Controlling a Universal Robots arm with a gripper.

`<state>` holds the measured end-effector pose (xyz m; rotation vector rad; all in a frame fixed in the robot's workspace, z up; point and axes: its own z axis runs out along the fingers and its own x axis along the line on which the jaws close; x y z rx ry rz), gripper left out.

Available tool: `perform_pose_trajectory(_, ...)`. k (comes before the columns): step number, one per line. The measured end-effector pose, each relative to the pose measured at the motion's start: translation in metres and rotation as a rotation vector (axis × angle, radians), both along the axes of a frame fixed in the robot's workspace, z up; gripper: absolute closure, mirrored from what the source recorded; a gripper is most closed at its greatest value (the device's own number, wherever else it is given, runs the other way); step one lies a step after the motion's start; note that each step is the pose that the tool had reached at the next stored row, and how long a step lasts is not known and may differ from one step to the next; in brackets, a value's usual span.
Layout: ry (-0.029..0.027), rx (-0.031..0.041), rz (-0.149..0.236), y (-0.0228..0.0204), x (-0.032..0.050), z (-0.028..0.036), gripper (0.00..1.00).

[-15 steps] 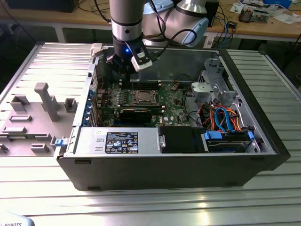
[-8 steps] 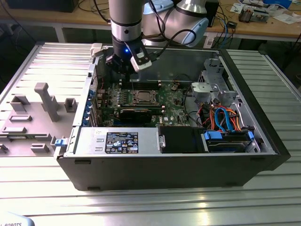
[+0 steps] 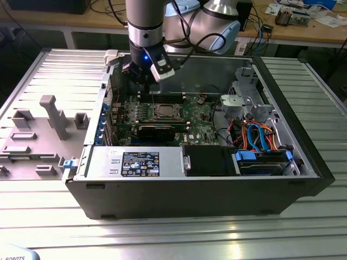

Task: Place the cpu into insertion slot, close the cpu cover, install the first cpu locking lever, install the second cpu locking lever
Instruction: 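Install the first cpu locking lever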

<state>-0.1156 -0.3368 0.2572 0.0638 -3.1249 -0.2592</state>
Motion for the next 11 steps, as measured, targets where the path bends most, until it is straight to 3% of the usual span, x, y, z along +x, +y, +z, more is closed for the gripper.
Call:
perform_pose_trajectory(6,-0.0001,0.0001,0.0,0.0045,0.0047,-0.0005,0.89)
perform_pose_trajectory(11,-0.0035,-0.0004,0.0,0.0049,0.0103,-0.0011,0.89)
